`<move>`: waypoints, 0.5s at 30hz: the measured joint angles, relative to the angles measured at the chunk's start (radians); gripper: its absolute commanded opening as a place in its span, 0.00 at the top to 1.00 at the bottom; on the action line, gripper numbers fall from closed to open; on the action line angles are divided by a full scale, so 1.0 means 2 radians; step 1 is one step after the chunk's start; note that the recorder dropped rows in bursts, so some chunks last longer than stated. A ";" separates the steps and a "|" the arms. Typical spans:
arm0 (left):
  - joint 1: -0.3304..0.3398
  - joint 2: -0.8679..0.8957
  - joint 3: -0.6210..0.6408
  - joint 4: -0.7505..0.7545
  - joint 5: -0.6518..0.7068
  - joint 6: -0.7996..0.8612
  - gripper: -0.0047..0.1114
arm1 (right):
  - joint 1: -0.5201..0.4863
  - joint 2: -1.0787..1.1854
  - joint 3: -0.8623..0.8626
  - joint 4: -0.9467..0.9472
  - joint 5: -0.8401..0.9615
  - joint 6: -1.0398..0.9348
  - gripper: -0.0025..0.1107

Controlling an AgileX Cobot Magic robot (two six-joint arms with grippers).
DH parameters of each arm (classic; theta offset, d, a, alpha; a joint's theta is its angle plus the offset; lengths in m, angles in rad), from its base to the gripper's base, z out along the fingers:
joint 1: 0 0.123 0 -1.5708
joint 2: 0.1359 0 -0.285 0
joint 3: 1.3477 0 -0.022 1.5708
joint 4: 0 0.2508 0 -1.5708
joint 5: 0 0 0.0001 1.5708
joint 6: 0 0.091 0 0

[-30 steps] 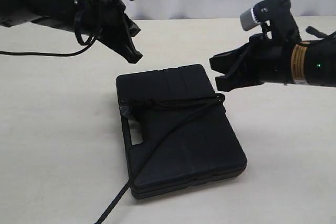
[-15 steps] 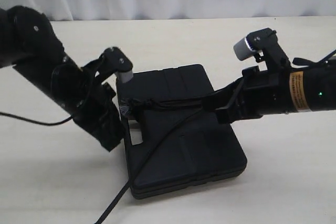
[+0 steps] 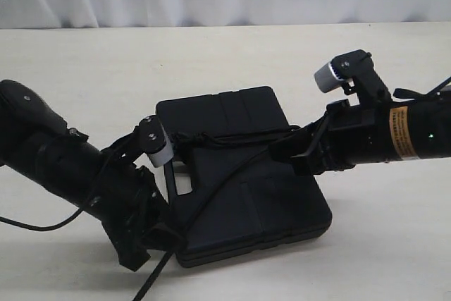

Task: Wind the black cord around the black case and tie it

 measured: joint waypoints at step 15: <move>0.000 -0.001 0.043 -0.021 -0.048 -0.011 0.60 | 0.000 0.000 0.000 0.000 0.000 -0.001 0.65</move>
